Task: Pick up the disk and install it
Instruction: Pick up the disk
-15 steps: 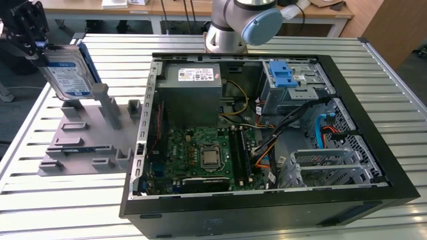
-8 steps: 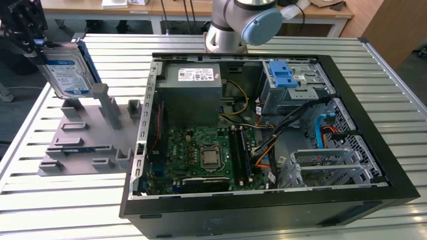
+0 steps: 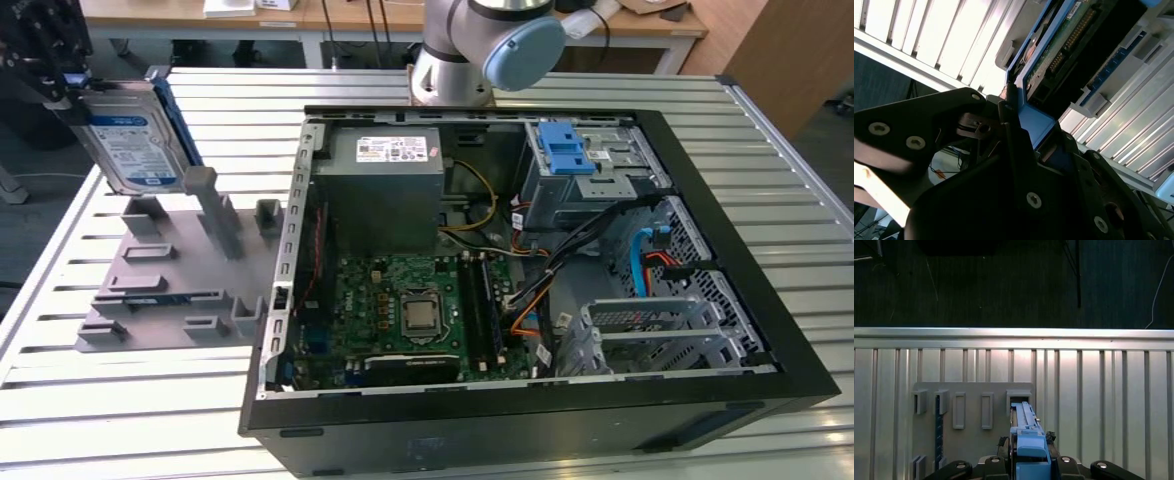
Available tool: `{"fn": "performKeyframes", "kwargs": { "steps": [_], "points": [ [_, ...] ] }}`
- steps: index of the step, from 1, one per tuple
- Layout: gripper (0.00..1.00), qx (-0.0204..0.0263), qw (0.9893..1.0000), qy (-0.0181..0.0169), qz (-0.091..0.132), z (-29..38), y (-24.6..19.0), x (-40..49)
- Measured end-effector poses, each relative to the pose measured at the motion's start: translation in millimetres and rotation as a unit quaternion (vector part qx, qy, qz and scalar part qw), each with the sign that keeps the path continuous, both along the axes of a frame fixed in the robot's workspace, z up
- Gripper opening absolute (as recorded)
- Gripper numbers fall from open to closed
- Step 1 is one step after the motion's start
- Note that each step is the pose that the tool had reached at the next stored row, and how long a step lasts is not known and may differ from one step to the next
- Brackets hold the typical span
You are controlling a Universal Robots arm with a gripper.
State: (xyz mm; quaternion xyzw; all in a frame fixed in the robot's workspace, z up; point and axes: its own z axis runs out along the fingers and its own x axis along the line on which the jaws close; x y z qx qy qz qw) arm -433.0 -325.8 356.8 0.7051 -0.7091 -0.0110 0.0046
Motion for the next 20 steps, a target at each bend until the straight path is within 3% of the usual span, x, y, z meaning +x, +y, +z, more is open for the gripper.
{"fn": "performKeyframes", "kwargs": {
  "steps": [20],
  "points": [
    [0.36,0.0000,1.0000,-0.0002,0.000,11.3,0.0,0.0]
  ]
}}
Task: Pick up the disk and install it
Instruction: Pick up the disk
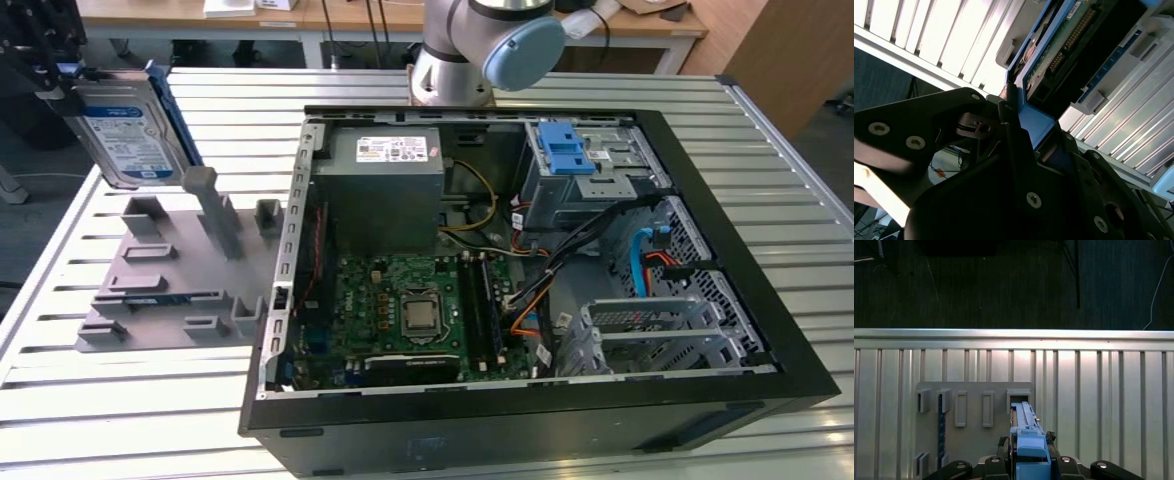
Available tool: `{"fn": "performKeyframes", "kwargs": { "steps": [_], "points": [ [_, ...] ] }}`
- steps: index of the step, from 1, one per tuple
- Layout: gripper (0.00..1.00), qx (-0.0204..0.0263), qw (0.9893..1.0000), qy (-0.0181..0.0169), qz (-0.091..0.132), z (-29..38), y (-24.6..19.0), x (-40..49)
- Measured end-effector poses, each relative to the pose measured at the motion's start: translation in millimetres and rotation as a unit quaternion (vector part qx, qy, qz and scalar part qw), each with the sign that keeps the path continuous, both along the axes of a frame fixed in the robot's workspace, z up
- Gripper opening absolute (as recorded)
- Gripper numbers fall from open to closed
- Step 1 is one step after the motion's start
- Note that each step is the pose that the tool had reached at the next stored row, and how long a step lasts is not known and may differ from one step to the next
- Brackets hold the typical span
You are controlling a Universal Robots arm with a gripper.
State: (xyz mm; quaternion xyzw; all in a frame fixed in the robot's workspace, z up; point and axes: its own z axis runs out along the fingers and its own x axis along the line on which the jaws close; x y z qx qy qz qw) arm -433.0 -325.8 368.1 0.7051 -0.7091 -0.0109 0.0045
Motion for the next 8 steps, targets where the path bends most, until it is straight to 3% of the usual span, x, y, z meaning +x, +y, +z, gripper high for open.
{"fn": "performKeyframes", "kwargs": {
  "steps": [8],
  "points": [
    [0.36,0.0000,1.0000,-0.0001,0.000,5.7,0.0,0.0]
  ]
}}
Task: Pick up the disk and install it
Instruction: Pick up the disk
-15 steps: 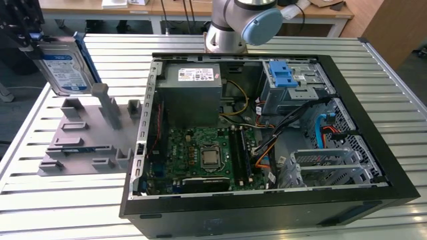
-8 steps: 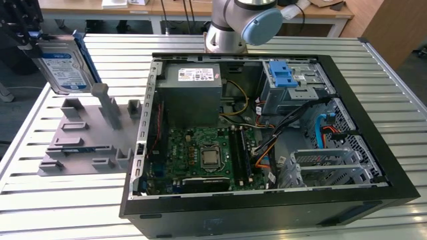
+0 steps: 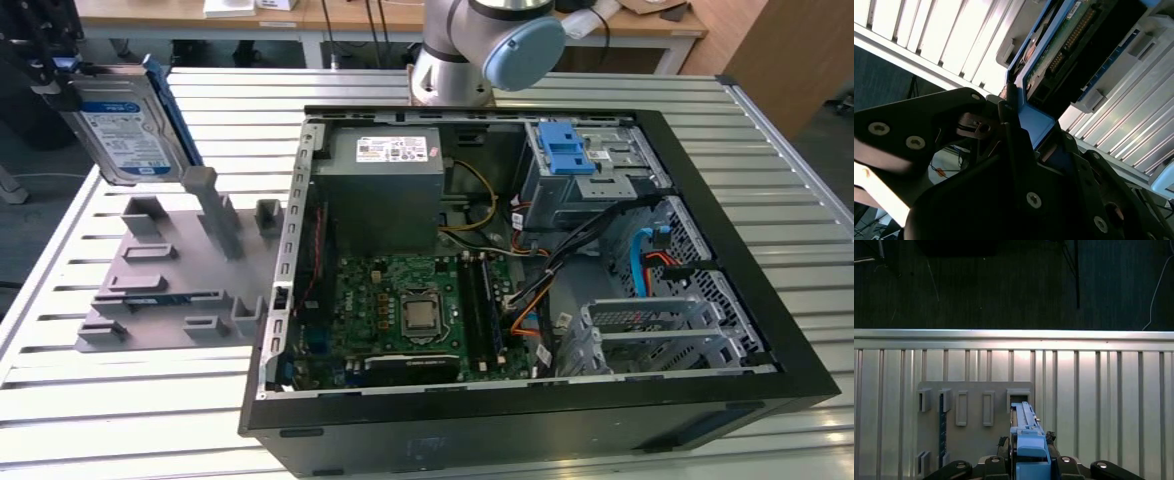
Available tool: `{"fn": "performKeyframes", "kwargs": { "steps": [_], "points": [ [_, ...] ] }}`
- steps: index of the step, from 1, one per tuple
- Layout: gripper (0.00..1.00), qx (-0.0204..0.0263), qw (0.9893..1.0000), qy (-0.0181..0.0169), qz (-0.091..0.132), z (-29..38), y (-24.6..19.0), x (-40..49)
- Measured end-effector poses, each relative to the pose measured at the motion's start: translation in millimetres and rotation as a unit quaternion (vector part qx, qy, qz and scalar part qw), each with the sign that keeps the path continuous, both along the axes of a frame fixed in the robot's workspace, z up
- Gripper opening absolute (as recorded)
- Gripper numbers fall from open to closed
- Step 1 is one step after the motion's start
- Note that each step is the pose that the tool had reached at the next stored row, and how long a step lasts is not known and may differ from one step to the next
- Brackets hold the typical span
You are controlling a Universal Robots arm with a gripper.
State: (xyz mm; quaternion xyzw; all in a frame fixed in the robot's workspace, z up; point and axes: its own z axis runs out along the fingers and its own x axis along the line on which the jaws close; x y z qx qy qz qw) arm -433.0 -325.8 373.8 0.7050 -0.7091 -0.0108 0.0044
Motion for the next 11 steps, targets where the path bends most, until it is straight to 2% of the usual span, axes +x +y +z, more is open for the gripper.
{"fn": "performKeyframes", "kwargs": {
  "steps": [11],
  "points": [
    [0.36,0.0000,1.0000,-0.0002,0.000,6.1,0.0,0.0]
  ]
}}
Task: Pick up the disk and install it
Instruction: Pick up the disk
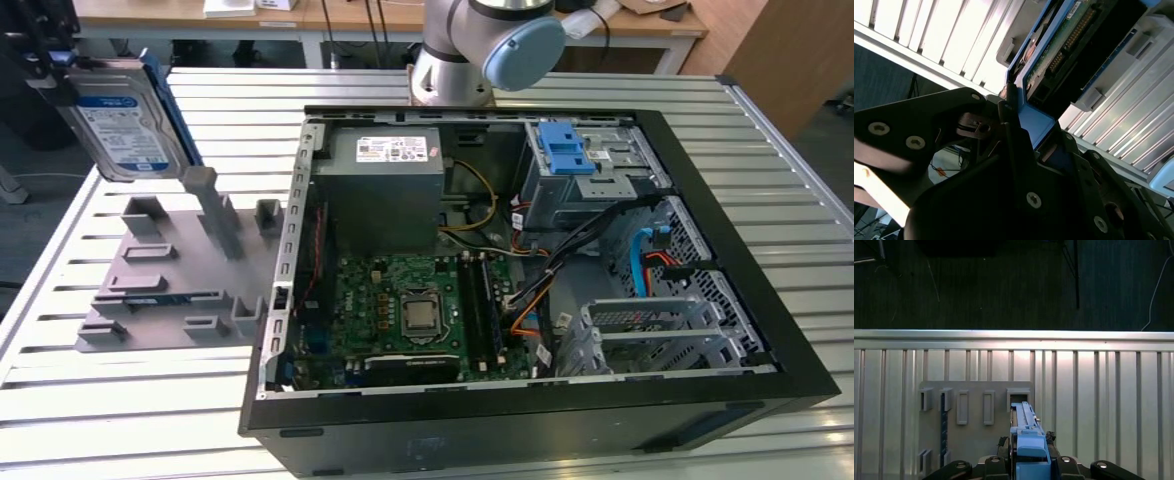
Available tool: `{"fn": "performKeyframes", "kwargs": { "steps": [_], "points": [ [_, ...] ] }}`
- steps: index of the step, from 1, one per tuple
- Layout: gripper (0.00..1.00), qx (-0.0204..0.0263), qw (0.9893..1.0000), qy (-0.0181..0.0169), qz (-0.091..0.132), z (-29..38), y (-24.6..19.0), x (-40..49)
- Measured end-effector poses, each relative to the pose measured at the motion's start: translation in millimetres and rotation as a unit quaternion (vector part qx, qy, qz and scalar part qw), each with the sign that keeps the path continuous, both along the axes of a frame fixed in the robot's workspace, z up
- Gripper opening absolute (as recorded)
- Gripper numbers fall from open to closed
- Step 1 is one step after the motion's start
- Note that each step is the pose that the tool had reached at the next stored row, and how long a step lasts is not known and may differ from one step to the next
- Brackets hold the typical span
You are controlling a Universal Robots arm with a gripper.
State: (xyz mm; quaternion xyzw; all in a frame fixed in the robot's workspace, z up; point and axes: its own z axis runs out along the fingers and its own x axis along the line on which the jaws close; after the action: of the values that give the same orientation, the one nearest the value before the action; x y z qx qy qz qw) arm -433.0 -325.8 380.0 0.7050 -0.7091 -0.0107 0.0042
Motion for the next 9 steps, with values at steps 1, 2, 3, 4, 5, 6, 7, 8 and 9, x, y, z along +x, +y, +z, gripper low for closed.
{"fn": "performKeyframes", "kwargs": {
  "steps": [1,2,3,4,5,6,7,8,9],
  "points": [
    [0.36,0.0000,1.0000,0.0000,0.000,0.5,0.0,0.0],
    [0.36,0.0000,1.0000,0.0000,0.000,1.1,0.0,0.0],
    [0.36,0.0000,1.0000,-0.0001,0.000,1.5,0.0,0.0],
    [0.36,0.0000,1.0000,-0.0001,0.000,2.0,0.0,0.0],
    [0.36,0.0000,1.0000,-0.0001,0.000,2.5,0.0,0.0],
    [0.36,0.0000,1.0000,-0.0002,0.000,3.0,0.0,0.0],
    [0.36,0.0000,1.0000,-0.0002,0.000,3.5,0.0,0.0],
    [0.36,0.0000,1.0000,-0.0002,0.000,4.0,0.0,0.0],
    [0.36,0.0000,1.0000,-0.0002,0.000,4.5,0.0,0.0]
  ]
}}
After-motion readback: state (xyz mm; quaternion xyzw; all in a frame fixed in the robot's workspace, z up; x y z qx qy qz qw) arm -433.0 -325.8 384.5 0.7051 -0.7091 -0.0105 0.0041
